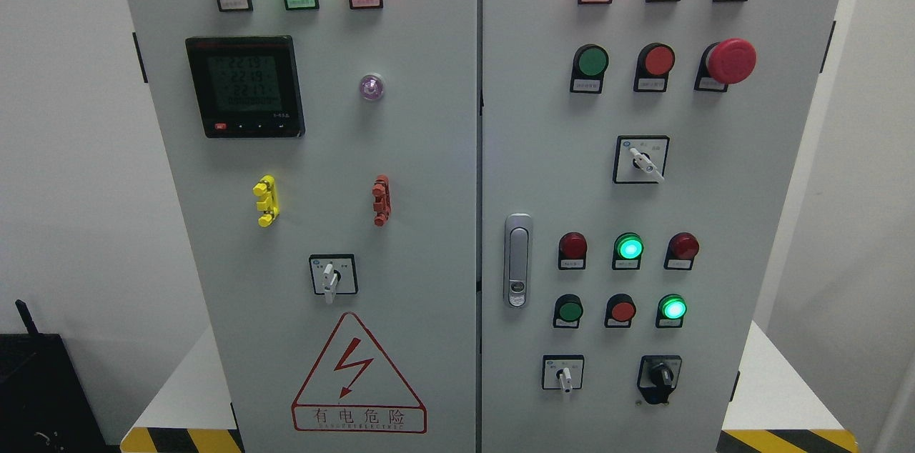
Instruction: Turn on light switch 1
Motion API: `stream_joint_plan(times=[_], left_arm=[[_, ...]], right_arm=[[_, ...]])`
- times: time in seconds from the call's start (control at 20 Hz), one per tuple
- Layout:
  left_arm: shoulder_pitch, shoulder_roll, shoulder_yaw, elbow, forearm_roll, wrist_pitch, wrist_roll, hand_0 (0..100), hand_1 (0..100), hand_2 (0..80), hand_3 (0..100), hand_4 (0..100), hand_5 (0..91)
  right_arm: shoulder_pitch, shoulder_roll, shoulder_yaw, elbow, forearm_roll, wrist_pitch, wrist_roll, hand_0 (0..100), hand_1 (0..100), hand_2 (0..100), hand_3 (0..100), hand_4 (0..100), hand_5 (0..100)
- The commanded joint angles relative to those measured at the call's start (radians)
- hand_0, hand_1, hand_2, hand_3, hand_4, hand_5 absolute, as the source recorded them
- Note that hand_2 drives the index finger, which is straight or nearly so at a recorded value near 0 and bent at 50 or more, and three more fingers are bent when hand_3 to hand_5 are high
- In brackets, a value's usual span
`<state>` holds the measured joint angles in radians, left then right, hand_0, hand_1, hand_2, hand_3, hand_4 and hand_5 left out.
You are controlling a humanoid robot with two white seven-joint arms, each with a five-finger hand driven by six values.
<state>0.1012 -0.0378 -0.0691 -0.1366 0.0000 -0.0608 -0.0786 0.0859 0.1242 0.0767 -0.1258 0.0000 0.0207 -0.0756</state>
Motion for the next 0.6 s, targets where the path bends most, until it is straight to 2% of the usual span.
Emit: stream_joint_plan(times=[0.0,0.3,0.4,0.55], left_arm=[[0.0,-0.002,0.0,0.0,-0.02,-0.001,0.0,27,4,0.0,0,0,0.0],[0.002,-0.002,0.0,-0.014,-0.02,-0.004,0.0,27,3,0.0,0,0,0.0],[0.035,0.002,0.0,-0.157,-0.023,-0.002,0.019,27,4,0.0,0,0,0.0],[0.144,0.007,0.0,-0.389,-0.028,0.006,0.037,26,5,0.0,0,0,0.0]], right_arm=[[0.0,0.0,0.0,0.0,-0.025,0.001,0.0,0,0,0,0,0,0],[0.0,0.0,0.0,0.0,-0.025,0.001,0.0,0,0,0,0,0,0],[0.0,0.0,0.0,0.0,-0.025,0.001,0.0,0,0,0,0,0,0],[0.0,0.0,0.0,0.0,-0.025,0.001,0.0,0,0,0,0,0,0]])
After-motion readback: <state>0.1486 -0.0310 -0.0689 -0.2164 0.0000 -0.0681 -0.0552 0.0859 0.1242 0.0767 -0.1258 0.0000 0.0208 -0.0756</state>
